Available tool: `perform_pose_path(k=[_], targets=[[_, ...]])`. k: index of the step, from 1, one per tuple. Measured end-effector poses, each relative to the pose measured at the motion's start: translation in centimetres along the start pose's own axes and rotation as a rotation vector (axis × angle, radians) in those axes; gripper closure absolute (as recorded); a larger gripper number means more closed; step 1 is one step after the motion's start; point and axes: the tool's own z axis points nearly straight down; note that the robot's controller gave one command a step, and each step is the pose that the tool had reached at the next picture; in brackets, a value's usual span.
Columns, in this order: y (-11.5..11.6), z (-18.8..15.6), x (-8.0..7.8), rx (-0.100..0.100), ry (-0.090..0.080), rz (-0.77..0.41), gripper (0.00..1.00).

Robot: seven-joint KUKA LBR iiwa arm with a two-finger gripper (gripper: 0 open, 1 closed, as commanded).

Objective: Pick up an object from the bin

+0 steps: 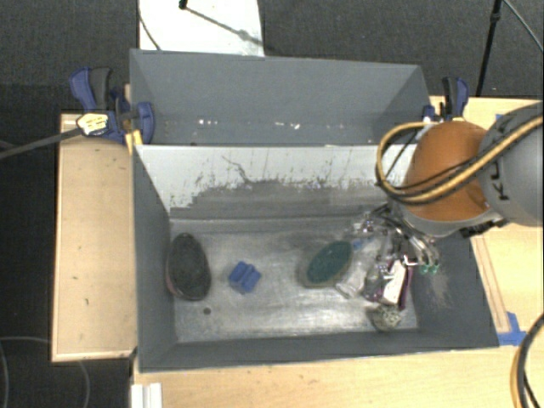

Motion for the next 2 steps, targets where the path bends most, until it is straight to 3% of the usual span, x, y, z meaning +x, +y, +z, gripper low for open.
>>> perform_pose_path(k=[1,2], targets=[[3.1,2.91,-1.87,0.002,-0.004,-0.073,0.0],[2.96,2.72,-1.92,0.003,-0.007,-0.073,1.0]])
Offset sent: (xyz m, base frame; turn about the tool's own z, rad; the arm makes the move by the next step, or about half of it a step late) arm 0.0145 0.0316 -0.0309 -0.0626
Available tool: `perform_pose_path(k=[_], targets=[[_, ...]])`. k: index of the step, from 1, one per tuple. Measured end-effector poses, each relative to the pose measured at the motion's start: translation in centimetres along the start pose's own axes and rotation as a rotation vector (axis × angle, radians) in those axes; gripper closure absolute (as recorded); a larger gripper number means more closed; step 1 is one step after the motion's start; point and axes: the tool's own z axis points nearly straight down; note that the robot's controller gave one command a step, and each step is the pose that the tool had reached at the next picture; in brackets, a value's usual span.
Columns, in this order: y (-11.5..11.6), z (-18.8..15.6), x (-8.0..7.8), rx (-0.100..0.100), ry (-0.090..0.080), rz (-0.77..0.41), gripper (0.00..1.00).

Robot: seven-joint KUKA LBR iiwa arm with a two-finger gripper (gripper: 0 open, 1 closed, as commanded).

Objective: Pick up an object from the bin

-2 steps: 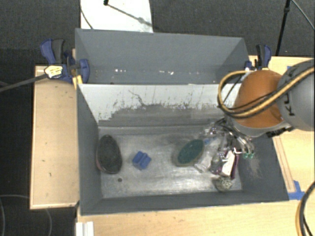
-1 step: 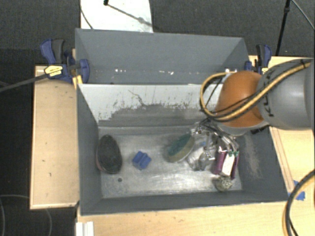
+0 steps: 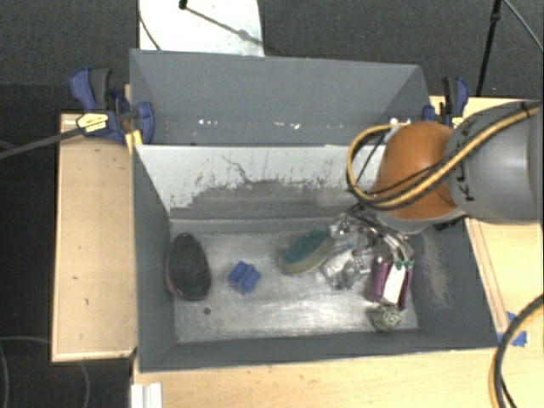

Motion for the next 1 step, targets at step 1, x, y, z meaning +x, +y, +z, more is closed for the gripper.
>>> perform_pose_path(k=[1], targets=[[1.16,-16.06,-0.38,0.0,-0.003,-0.084,1.0]])
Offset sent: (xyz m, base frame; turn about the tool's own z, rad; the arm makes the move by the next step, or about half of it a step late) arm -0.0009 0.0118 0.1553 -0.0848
